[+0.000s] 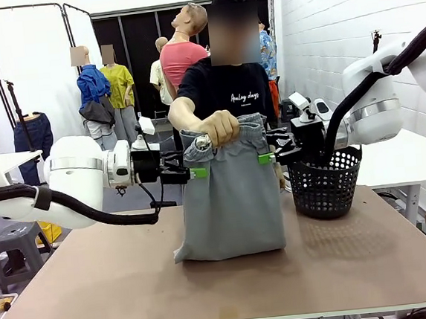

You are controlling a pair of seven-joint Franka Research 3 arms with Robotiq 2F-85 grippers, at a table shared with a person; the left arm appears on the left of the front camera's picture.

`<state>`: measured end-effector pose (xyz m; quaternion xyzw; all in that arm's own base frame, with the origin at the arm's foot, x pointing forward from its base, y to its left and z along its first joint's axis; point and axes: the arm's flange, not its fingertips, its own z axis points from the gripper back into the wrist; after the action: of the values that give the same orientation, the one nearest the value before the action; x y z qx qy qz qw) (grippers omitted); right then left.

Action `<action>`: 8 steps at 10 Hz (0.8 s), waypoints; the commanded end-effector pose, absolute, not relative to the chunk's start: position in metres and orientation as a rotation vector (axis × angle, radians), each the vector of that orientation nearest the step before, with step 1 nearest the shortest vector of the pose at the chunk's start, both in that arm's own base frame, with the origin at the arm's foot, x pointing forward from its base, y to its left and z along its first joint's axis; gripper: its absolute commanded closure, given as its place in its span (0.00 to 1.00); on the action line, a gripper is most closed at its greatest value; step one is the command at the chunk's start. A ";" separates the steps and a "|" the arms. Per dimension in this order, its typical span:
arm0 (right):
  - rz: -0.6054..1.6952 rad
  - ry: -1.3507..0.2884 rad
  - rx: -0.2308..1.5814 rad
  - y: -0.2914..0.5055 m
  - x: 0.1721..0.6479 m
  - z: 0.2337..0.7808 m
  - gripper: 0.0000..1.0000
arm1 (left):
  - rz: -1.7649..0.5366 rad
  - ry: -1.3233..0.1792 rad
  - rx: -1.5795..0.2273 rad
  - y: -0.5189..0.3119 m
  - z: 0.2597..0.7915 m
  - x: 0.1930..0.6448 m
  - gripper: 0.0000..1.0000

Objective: Fold the training pants.
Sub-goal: Release the ends of the Training pants and then grab the overlapped ends.

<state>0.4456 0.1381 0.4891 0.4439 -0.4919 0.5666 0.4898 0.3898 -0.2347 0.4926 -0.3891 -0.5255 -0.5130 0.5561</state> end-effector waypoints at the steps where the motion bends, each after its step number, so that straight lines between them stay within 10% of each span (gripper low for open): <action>1: 1.331 -1.236 1.000 0.135 0.441 0.487 0.00 | -1.147 -1.304 -0.864 -0.231 0.491 0.383 0.00; 8: 1.227 -1.343 0.883 0.128 0.448 0.483 0.00 | -1.014 -1.403 -0.688 -0.217 0.491 0.385 0.00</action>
<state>0.4519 0.1221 0.4871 0.3745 -0.5514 0.5226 0.5316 0.3858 -0.2144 0.4984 -0.3072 -0.5924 -0.4429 0.5988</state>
